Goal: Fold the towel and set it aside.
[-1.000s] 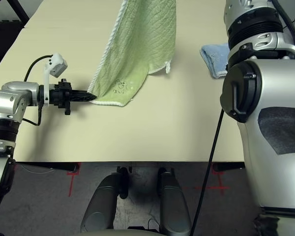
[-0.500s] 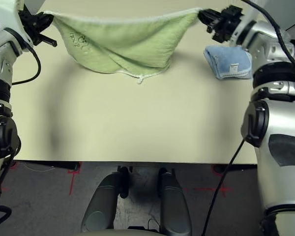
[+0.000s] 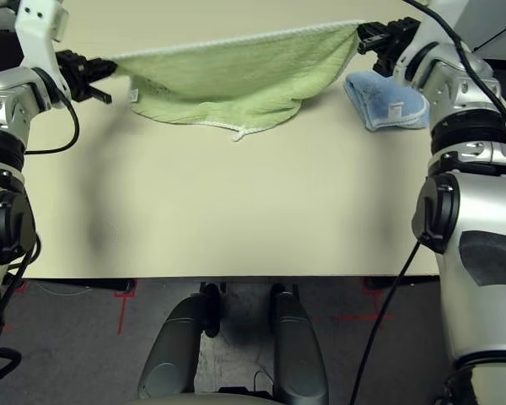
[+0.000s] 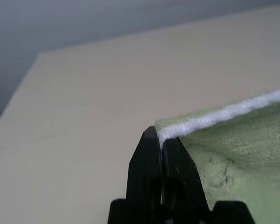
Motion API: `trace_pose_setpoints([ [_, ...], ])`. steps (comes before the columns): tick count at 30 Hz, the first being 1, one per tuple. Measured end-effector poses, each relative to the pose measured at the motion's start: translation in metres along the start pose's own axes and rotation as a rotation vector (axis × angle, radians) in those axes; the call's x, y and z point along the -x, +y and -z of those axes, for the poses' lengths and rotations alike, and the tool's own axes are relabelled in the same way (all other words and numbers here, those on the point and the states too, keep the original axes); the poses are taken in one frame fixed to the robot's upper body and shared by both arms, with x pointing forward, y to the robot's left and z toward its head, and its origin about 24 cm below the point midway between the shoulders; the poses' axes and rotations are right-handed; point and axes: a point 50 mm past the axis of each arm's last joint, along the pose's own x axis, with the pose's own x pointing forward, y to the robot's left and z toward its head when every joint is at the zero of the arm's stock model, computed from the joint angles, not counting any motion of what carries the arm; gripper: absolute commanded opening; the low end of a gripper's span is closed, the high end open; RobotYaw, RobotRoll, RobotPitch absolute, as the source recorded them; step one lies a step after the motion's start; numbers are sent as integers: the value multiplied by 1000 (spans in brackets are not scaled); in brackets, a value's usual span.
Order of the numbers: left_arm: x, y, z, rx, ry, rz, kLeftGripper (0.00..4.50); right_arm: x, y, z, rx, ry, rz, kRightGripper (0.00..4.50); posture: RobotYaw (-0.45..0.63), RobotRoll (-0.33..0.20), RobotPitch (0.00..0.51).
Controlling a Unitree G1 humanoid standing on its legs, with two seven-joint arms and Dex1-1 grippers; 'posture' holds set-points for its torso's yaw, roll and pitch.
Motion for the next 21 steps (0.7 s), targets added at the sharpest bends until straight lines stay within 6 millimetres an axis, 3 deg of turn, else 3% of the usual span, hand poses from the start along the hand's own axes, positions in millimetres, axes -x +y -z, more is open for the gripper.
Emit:
trace_pose_setpoints([
  [3,1,1,-14,-21,-135,-11,25,-1,-3,-23,22,-169,17,0,42,0,293],
  [6,3,1,-9,-36,-133,0,25,5,-3,-14,-9,-177,-46,0,31,0,292],
  [8,10,1,12,-101,-23,95,25,13,-1,5,-29,-121,-149,0,29,0,292],
  [10,22,-5,44,-118,238,336,25,23,2,26,-64,-24,-284,0,24,0,292],
  [13,60,-13,96,-99,646,690,25,47,7,55,-107,200,-587,0,22,0,289],
  [16,70,-1,85,-127,736,799,25,74,2,73,-147,386,-784,0,21,0,288],
  [21,74,1,82,-128,792,828,25,85,-9,62,-97,514,-914,0,23,0,289],
])
